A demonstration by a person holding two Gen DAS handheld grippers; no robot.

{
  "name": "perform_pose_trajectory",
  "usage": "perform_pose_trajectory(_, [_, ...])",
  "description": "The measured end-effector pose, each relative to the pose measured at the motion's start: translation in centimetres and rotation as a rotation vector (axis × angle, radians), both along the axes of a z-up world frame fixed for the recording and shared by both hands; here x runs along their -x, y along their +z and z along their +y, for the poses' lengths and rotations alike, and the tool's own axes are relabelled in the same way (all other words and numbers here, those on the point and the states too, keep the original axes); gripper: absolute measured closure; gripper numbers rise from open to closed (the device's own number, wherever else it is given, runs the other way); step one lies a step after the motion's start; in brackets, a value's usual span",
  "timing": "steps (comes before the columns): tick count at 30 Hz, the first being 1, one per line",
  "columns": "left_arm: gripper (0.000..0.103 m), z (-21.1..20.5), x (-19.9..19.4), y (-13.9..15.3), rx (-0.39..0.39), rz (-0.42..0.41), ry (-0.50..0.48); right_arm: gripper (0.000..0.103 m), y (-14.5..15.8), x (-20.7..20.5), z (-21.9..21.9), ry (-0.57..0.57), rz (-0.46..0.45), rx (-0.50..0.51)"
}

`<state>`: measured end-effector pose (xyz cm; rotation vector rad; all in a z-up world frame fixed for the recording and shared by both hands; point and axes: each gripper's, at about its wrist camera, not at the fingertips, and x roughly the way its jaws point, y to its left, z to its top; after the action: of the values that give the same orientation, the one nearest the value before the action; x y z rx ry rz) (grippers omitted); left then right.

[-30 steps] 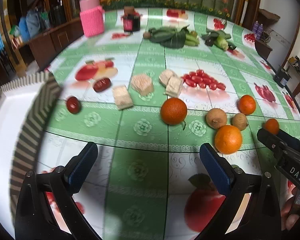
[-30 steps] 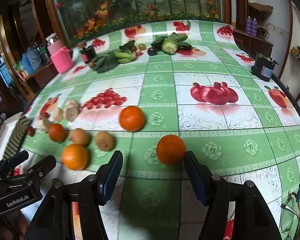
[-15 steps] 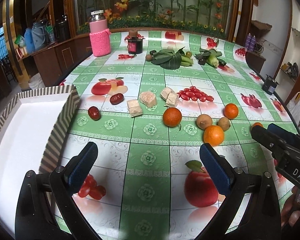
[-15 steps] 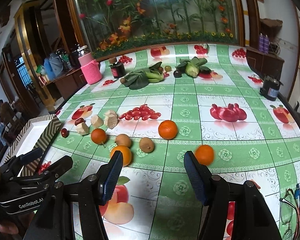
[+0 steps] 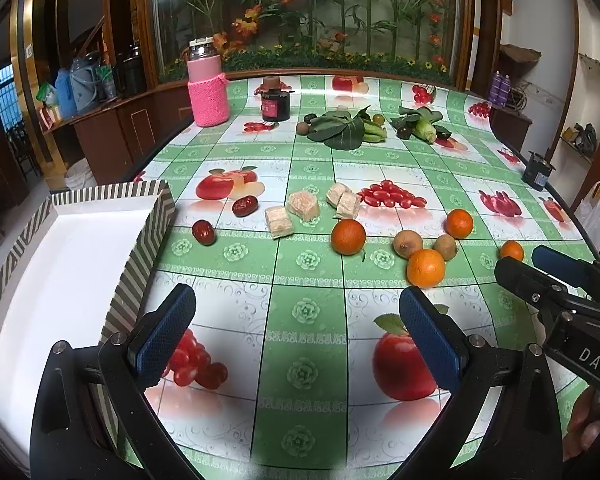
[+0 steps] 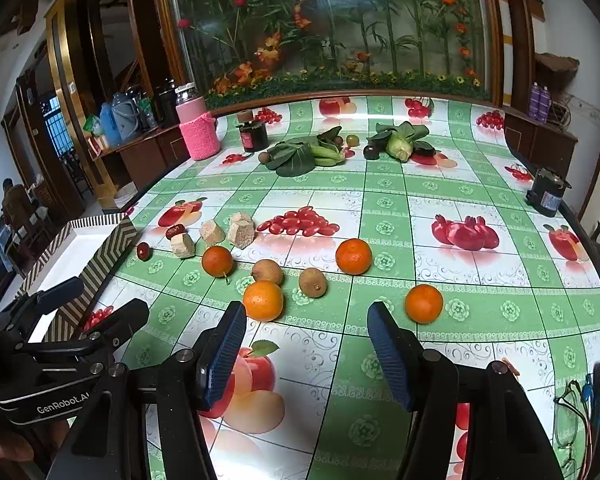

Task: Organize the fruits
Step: 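Move both grippers toward the oranges lying on the tablecloth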

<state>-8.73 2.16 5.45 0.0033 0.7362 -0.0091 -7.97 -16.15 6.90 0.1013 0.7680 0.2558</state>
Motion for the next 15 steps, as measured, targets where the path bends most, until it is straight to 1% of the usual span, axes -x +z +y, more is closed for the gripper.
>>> perform_pose_trajectory(9, [0.000, -0.21, 0.22, -0.31, -0.007, 0.005, -0.008, 0.041, -0.19, 0.13, 0.38, 0.028, -0.009, 0.001])
perform_pose_trajectory(15, [0.000, 0.03, 0.00, -0.70, 0.002, 0.025, -0.007, 0.047, -0.67, -0.01, 0.66, 0.050, 0.007, 0.005])
